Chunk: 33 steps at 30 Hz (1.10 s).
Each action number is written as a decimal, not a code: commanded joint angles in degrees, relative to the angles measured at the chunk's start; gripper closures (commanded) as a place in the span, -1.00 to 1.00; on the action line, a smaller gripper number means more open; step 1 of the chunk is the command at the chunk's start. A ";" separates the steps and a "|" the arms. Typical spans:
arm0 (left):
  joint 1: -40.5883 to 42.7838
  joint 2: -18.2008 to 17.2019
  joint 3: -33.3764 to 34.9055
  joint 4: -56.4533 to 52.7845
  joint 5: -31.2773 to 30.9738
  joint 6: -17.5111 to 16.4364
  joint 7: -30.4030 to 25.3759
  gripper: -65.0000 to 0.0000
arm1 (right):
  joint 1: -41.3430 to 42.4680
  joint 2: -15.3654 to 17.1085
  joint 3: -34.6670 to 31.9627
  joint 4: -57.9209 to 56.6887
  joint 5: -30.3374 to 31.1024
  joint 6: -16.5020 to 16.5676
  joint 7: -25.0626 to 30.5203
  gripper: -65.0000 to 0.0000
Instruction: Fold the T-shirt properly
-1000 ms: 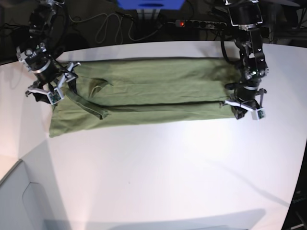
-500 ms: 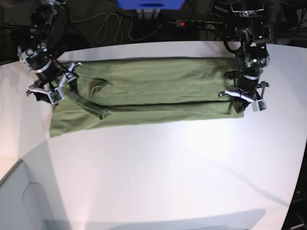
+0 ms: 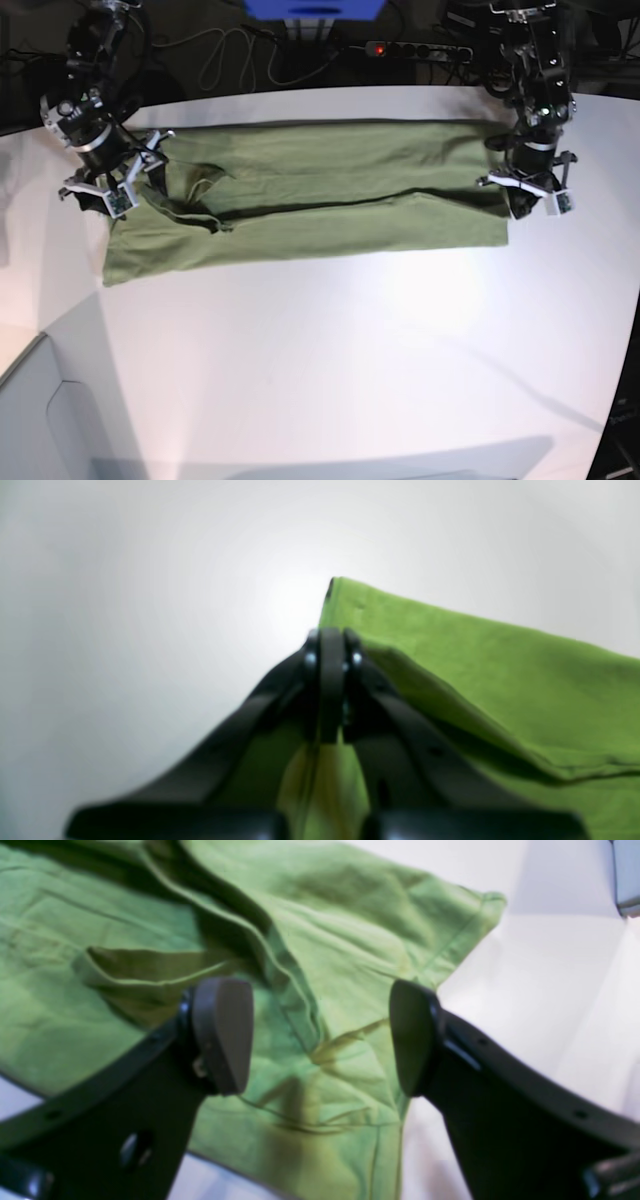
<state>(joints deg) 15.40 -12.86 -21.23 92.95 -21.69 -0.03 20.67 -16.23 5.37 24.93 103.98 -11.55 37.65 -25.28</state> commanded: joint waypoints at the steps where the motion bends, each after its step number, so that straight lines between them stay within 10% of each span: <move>1: -0.32 -0.54 -0.35 0.99 -0.24 -0.10 -1.19 1.00 | 0.36 0.39 0.17 1.03 0.96 1.25 1.32 -0.27; 22: 2.76 -2.04 -0.26 5.03 -0.33 -0.10 -1.02 1.00 | 0.54 0.39 0.26 1.29 0.96 1.25 1.50 -0.28; 29: 2.84 -1.86 -0.35 5.65 -0.33 0.08 -0.93 0.00 | 0.54 0.39 0.17 1.29 0.96 1.25 1.59 -0.28; 33: 2.76 -1.77 -0.44 5.65 -0.33 0.08 -1.02 -0.09 | 0.54 0.39 0.17 1.29 0.96 1.25 1.59 -0.28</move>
<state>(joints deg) 18.26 -14.11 -21.19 97.30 -21.69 -0.03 21.06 -16.08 5.37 24.95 104.09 -11.55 37.65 -25.04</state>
